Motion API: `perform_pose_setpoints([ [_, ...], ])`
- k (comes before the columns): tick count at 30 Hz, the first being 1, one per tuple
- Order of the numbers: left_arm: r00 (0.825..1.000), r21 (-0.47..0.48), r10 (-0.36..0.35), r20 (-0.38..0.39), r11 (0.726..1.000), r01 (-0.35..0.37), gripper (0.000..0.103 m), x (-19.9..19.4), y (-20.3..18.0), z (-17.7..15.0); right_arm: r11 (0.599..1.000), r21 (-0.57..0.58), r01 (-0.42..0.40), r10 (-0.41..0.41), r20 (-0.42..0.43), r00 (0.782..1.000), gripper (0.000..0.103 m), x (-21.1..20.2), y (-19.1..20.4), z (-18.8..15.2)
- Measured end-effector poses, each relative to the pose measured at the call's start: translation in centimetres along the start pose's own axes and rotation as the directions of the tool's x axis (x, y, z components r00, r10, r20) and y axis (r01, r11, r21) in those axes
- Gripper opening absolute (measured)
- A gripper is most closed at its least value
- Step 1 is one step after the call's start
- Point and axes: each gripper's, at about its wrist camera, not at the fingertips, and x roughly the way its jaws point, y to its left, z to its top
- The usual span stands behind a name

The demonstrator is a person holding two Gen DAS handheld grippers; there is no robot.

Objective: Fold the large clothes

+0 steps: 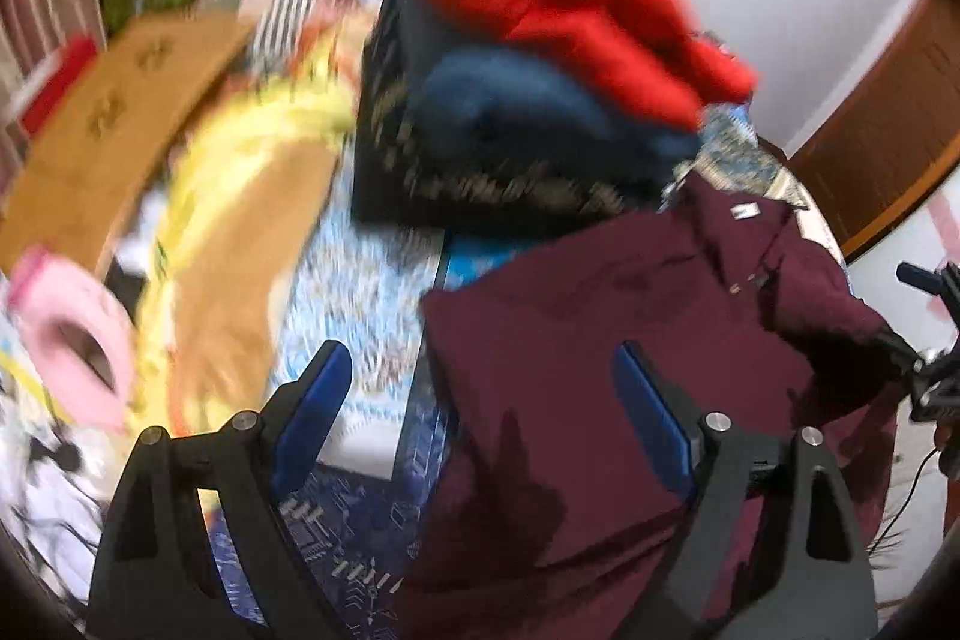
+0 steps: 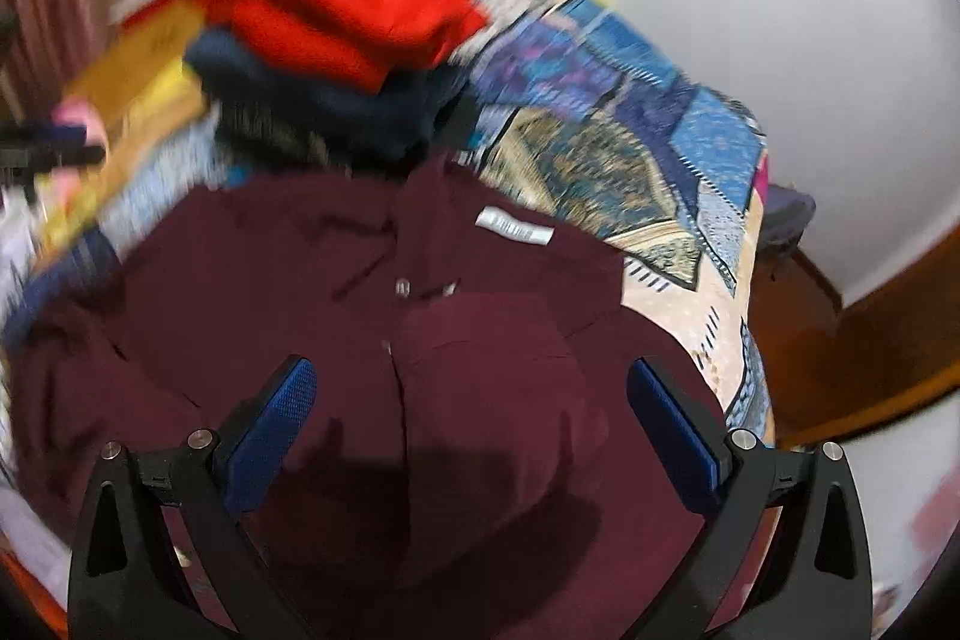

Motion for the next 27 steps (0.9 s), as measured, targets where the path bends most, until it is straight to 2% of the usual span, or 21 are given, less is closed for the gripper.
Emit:
perform_pose_setpoints([
  [3,0.994,-0.044,-0.052,-0.094,0.998,0.048,0.088,3.6,1.2,-0.6,0.999,-0.048,0.000,-0.004,-0.089,0.996,0.101,1.9,0.5,-0.2],
  [7,0.979,-0.063,-0.077,-0.188,0.996,0.067,0.086,7.5,1.4,-1.6,0.999,-0.039,0.009,-0.015,-0.149,0.989,0.100,3.7,-0.1,-0.9],
  [9,0.966,-0.076,-0.109,-0.236,0.993,0.094,0.071,9.4,1.1,-2.0,1.000,-0.022,0.014,-0.018,-0.171,0.985,0.090,4.4,-0.6,-1.1],
  [10,0.958,-0.084,-0.136,-0.254,0.989,0.118,0.067,10.2,0.8,-2.2,1.000,-0.016,0.017,-0.020,-0.178,0.984,0.081,4.5,-0.7,-1.1],
  [11,0.953,-0.085,-0.157,-0.258,0.987,0.140,0.057,10.7,0.6,-2.3,1.000,0.000,0.019,-0.019,-0.183,0.983,0.073,4.8,-1.1,-1.3],
  [12,0.952,-0.080,-0.169,-0.255,0.985,0.154,0.043,10.9,0.3,-2.3,1.000,0.012,0.020,-0.018,-0.180,0.983,0.069,4.9,-1.3,-1.4],
  [13,0.954,-0.074,-0.169,-0.248,0.985,0.155,0.035,11.0,0.0,-2.3,0.999,0.030,0.026,-0.021,-0.172,0.985,0.059,4.8,-1.7,-1.4],
  [14,0.957,-0.063,-0.169,-0.236,0.985,0.158,0.017,11.1,-0.2,-2.3,0.999,0.045,0.029,-0.021,-0.165,0.986,0.045,4.8,-1.9,-1.3],
  [15,0.963,-0.047,-0.153,-0.222,0.988,0.146,0.011,11.0,-0.4,-2.2,0.997,0.075,0.035,-0.023,-0.148,0.989,0.039,4.5,-2.5,-1.2],
  [16,0.967,-0.043,-0.145,-0.209,0.989,0.139,0.009,10.9,-0.4,-2.1,0.995,0.095,0.035,-0.022,-0.134,0.991,0.030,4.2,-2.8,-1.1],
  [17,0.970,-0.043,-0.142,-0.199,0.990,0.136,0.005,10.7,-0.5,-1.8,0.992,0.126,0.023,-0.009,-0.109,0.994,0.024,3.8,-3.4,-1.0],
  [20,0.983,-0.049,-0.112,-0.142,0.993,0.106,0.002,9.2,0.1,-1.0,0.971,0.239,0.003,-0.006,0.012,1.000,0.014,1.0,-5.5,-0.8],
  [21,0.991,-0.045,-0.084,-0.101,0.996,0.080,0.001,8.1,0.2,-0.5,0.962,0.272,-0.002,-0.014,0.057,0.998,0.013,-0.2,-6.3,-0.7],
  [24,0.999,-0.035,-0.029,-0.027,0.999,0.028,0.001,6.0,0.3,0.7,0.929,0.369,-0.036,-0.026,0.161,0.987,0.012,-2.8,-8.5,-1.2],
  [27,1.000,-0.028,-0.006,-0.025,1.000,0.006,0.001,5.7,0.2,0.9,0.895,0.439,-0.074,-0.027,0.219,0.975,0.012,-4.3,-10.1,-2.8],
])
